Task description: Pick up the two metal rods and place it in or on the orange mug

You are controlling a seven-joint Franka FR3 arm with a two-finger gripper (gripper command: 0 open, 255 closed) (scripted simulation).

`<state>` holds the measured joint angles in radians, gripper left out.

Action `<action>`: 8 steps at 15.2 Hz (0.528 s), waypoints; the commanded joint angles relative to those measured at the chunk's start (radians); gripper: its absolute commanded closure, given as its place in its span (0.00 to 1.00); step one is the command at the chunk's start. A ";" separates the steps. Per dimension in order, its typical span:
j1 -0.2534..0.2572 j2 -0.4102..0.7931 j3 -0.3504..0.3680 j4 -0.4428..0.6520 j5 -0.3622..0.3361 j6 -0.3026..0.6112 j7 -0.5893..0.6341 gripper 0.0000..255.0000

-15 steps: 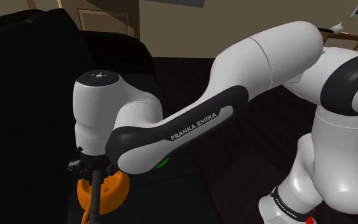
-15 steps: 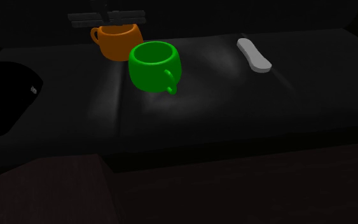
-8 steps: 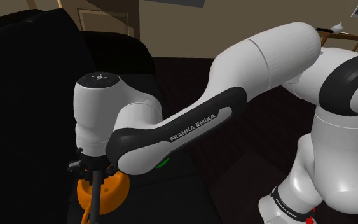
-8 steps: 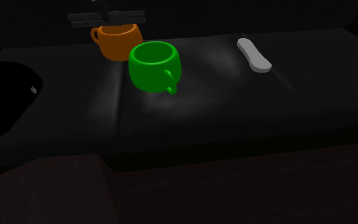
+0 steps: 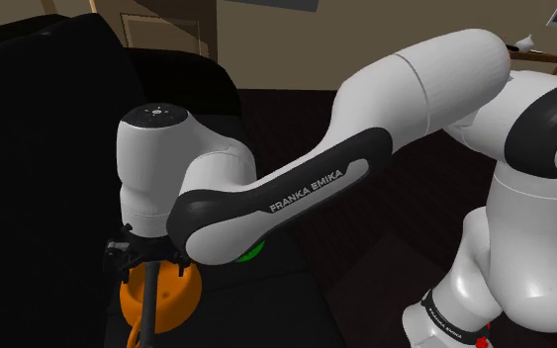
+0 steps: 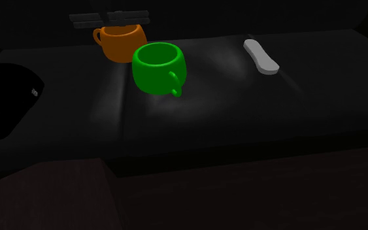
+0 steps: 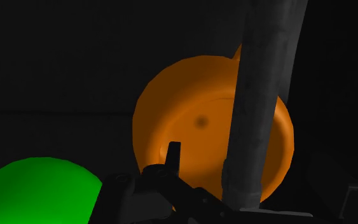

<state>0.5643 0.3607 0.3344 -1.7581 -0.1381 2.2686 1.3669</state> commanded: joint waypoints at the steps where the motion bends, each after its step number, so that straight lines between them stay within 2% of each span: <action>1: -0.006 -0.028 0.005 0.017 0.013 -0.043 -0.010 0.00; 8: -0.009 -0.043 0.007 0.024 0.020 -0.064 -0.014 0.00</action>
<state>0.5558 0.3182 0.3417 -1.7346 -0.1187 2.2055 1.3531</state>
